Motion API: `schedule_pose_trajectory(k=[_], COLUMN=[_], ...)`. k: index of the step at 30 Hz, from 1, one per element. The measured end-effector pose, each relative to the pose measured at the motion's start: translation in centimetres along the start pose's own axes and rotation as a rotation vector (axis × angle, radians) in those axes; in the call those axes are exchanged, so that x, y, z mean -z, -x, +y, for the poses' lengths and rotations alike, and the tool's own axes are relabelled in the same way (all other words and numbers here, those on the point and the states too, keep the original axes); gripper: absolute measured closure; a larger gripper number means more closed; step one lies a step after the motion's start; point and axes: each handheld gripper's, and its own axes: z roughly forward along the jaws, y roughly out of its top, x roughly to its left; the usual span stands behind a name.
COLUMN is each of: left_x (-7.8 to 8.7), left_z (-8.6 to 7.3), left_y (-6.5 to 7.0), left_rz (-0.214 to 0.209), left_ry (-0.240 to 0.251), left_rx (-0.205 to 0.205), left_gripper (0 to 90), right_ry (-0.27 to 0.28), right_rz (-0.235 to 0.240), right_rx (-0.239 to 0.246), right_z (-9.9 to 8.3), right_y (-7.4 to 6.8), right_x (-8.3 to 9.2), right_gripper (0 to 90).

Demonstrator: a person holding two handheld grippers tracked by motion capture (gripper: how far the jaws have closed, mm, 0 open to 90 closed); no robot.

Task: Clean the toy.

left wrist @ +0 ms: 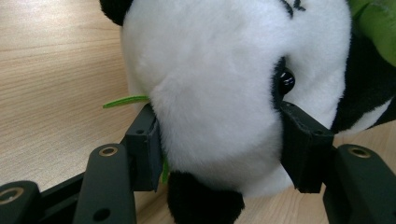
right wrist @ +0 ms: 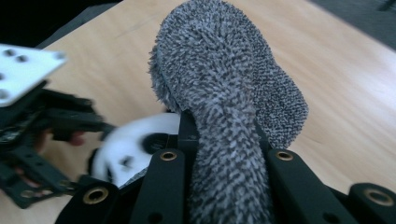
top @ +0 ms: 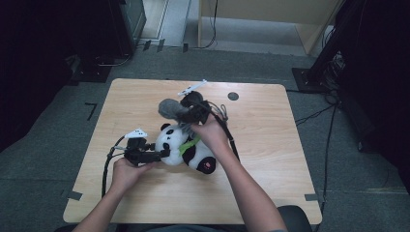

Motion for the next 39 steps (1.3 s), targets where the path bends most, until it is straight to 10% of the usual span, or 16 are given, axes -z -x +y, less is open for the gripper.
schedule_pose_trajectory(k=[8, 14, 17, 24, 39], left_x=[0.0, -0.1, -0.1, -0.2, -0.3], left_z=[0.0, 0.1, 0.1, 0.2, 0.0], left_y=[0.2, 0.0, -0.1, 0.0, -0.2], left_rz=[0.017, 0.013, 0.01, 0.007, -0.003], left_ry=[-0.013, -0.018, -0.017, -0.01, 0.008], left_rx=[-0.011, 0.023, 0.027, 0.031, 0.033], left_gripper=[40.8, 42.0, 42.0, 42.0, 41.9], right_ry=[-0.06, -0.048, -0.059, -0.09, -0.043], right_rz=[0.087, 0.074, -0.015, -0.025, -0.088], right_rx=[0.048, 0.006, 0.035, -0.07, -0.107], right_z=[-1.3, -2.1, -2.4, -3.7, -3.6], right_y=[-3.4, -1.5, -0.6, 2.6, 4.3], right_x=[-4.1, -4.2, -3.9, -3.2, -0.5], right_gripper=[77.0, 77.0, 77.2, 77.3, 77.2])
